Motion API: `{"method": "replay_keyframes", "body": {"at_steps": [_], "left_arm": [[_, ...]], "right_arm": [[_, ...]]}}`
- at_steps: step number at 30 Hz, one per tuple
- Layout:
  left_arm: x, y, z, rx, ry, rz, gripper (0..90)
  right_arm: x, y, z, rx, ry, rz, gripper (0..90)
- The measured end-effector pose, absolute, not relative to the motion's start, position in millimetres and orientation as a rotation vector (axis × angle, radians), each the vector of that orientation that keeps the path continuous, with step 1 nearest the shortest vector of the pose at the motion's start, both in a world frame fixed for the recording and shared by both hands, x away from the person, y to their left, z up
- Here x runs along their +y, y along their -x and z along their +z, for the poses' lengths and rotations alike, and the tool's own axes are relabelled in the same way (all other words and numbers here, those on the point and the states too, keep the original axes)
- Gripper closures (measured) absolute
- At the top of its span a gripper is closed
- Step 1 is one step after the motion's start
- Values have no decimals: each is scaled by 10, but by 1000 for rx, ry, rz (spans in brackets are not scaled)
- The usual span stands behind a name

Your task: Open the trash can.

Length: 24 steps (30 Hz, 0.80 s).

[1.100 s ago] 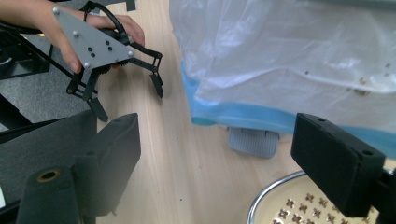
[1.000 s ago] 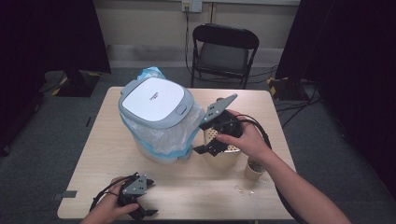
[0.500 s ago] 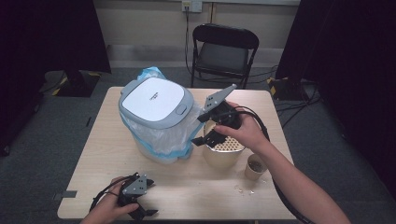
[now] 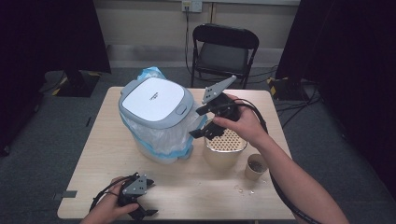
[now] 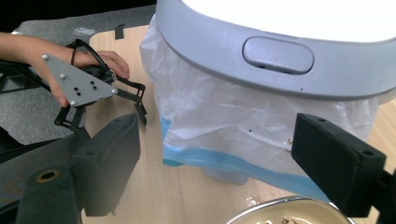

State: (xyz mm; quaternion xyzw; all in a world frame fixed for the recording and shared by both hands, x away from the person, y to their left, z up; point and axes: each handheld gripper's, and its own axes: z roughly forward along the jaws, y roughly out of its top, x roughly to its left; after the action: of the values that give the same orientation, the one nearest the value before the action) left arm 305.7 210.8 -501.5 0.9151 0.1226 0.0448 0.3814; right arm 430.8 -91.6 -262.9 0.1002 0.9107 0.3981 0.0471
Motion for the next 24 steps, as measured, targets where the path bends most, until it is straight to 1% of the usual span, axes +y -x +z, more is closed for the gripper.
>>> {"method": "replay_keyframes", "body": {"at_steps": [17, 24], "left_arm": [[2108, -3057, -5015, 312, -2335, 115, 0], [2108, -3057, -5015, 312, -2336, 115, 0]], "right_arm": [[-813, -4366, -2444, 2768, -277, 1217, 154], [-758, -4407, -2428, 2768, -267, 1225, 152]]}}
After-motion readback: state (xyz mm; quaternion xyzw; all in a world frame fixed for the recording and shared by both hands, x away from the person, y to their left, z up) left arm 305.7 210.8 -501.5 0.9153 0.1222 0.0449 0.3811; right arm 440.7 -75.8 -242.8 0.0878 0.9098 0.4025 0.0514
